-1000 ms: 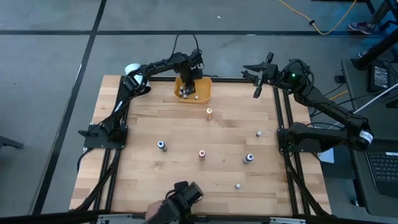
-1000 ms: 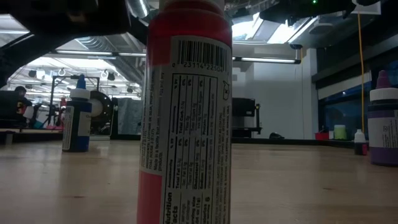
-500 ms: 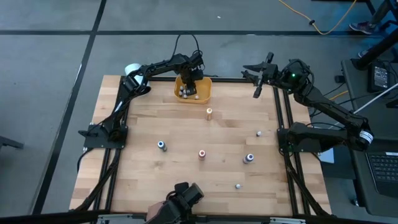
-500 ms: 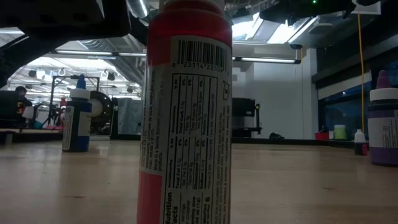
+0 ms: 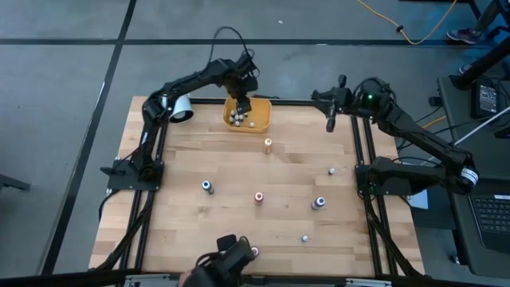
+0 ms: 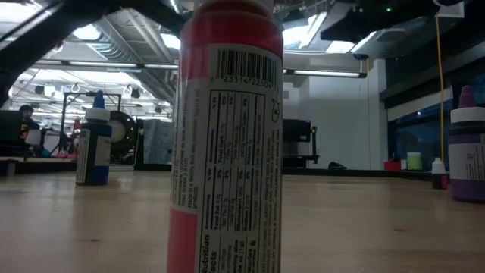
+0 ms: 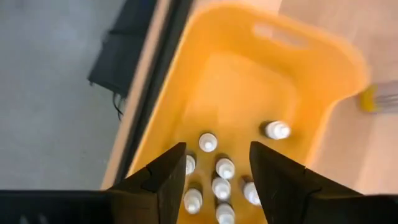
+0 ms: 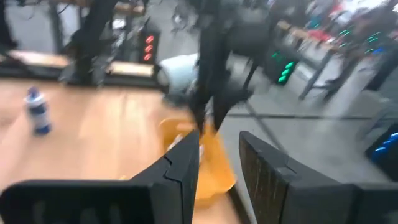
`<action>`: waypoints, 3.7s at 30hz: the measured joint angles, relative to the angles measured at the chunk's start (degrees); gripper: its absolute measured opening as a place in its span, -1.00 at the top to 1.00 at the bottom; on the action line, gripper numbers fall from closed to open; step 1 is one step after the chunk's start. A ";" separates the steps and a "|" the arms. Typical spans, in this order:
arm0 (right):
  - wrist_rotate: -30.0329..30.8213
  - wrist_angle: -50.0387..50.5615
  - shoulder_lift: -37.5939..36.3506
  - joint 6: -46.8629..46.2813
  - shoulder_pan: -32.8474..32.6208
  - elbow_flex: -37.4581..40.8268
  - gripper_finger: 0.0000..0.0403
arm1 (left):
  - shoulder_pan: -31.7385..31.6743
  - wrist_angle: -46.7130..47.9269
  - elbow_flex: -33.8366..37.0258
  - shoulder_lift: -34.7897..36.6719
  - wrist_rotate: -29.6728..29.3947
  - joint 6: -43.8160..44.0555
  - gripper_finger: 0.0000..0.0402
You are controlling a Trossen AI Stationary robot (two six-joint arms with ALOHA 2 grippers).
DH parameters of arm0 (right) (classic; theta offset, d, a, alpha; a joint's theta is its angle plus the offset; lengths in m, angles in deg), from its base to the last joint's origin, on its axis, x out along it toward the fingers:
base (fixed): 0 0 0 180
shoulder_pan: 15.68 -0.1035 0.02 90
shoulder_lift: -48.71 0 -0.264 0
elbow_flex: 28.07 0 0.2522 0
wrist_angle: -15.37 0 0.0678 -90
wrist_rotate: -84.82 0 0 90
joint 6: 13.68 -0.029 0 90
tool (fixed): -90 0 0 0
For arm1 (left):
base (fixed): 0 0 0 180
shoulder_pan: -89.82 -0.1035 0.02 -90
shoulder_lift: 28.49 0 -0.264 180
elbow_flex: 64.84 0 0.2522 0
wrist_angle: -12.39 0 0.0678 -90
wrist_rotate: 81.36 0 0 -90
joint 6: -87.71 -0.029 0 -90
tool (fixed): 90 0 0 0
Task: Pick & Place food coloring
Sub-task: Put the red food coloring bottle into the yellow bin
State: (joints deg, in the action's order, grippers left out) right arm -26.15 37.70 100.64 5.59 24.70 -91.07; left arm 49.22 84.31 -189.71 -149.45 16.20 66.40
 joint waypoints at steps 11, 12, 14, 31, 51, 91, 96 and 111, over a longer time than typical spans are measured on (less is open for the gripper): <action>-1.15 27.99 -10.11 5.25 -0.03 0.00 0.42 | 3.62 1.92 -0.04 12.25 -1.00 9.47 0.15; -1.14 30.45 -10.70 4.99 -0.02 0.00 0.42 | 4.24 1.90 -0.04 12.77 -1.79 10.52 0.15; -1.14 35.72 -11.66 4.86 -0.02 0.00 0.41 | 5.56 2.03 -0.04 13.55 -4.14 11.77 0.15; 5.58 48.22 -25.85 -28.03 -0.69 11.73 -0.19 | 12.55 5.71 -0.04 13.69 -8.10 10.34 0.18; 13.92 48.95 -38.42 -57.60 -1.33 12.22 -0.03 | 9.71 5.26 -0.04 13.65 -4.08 6.36 0.19; 57.41 52.22 12.93 -129.72 -83.00 16.17 0.11 | 9.69 6.05 -0.04 13.61 -1.85 2.99 0.24; 54.98 48.68 22.68 -138.16 -85.73 16.04 0.11 | 9.69 5.63 -0.04 13.59 -1.85 2.58 0.23; 54.14 55.20 28.69 -134.48 -93.65 13.21 0.11 | 9.67 2.95 -0.02 13.59 1.10 1.56 0.23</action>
State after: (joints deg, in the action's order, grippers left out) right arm 28.00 92.90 129.32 -128.90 -68.96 -77.86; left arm 58.88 87.25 -189.73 -135.86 17.31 67.96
